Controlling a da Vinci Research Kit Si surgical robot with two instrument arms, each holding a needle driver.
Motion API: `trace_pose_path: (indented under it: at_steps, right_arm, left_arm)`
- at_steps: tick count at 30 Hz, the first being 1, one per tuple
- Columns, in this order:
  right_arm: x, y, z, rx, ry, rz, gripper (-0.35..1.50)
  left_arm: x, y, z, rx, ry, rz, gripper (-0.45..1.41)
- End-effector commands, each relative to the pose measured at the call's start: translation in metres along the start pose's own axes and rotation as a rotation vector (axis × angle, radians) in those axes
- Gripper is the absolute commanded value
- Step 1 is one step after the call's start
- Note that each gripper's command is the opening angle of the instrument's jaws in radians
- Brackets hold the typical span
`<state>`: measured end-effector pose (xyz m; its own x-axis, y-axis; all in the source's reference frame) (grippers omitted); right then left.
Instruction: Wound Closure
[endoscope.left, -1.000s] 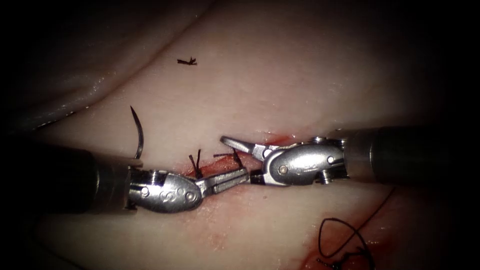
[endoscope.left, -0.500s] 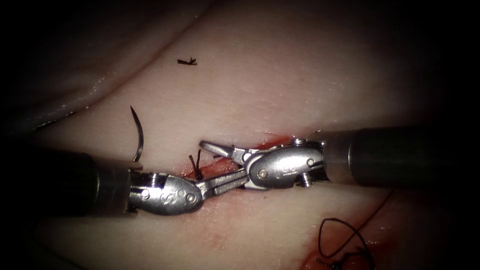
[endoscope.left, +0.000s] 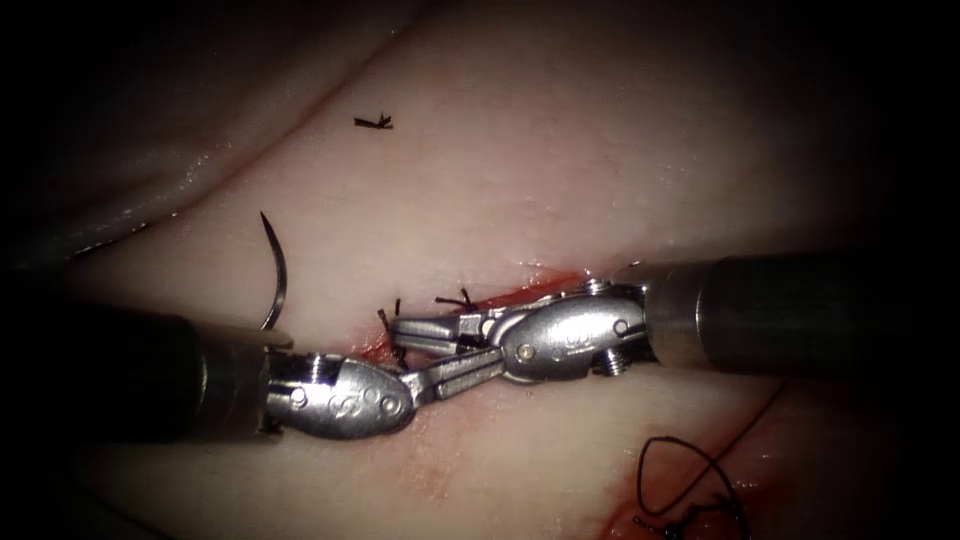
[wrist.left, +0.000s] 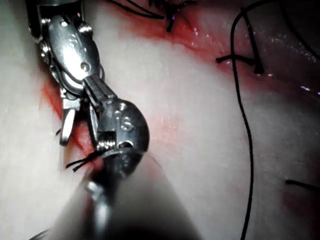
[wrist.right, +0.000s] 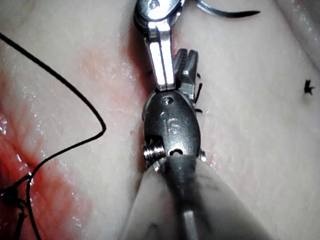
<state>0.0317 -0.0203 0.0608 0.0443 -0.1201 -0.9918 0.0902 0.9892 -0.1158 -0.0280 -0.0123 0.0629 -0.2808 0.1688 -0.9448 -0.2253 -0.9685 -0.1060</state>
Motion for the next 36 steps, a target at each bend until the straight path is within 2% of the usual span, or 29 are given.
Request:
trace_pose_path:
  at_steps: [1,2,4,8,13,17,21,26,36]
  right_arm:
    - [-0.0002,-0.0004,0.0005,-0.016,-0.01,0.045,1.32]
    - [0.0,-0.0003,0.0002,-0.018,-0.011,0.078,1.42]
    - [0.0003,-0.0002,-0.0003,-0.027,-0.023,0.092,1.47]
    - [0.0012,0.0007,-0.0027,-0.027,-0.024,0.106,1.47]
    - [0.0021,0.0021,-0.0068,-0.05,-0.051,0.125,1.47]
    - [0.0029,0.0039,-0.0118,-0.101,-0.096,0.155,1.48]
    - [0.0032,0.0048,-0.0141,-0.13,-0.109,0.171,1.48]
    - [0.0032,0.0053,-0.0154,-0.152,-0.124,0.181,1.48]
    - [0.003,0.005,-0.0143,-0.164,-0.127,0.208,1.48]
  left_arm:
    - [-0.0004,0.0005,0.0005,-0.002,0.0,-0.002,-0.45]
    - [-0.0002,0.0005,0.0004,-0.003,0.0,-0.004,-0.45]
    - [0.0002,0.0004,0.0002,-0.005,-0.001,-0.008,-0.45]
    - [0.0017,-0.0006,-0.0005,-0.018,0.004,-0.033,-0.45]
    - [0.0028,-0.0029,-0.0021,0.023,-0.009,-0.035,-0.45]
    - [0.0017,-0.0065,-0.0043,0.079,-0.062,-0.046,-0.45]
    - [0.0,-0.0089,-0.0058,0.126,-0.103,-0.068,-0.45]
    - [-0.002,-0.0112,-0.0073,0.172,-0.135,-0.114,-0.45]
    - [-0.0054,-0.0155,-0.0089,0.213,-0.179,-0.285,-0.45]
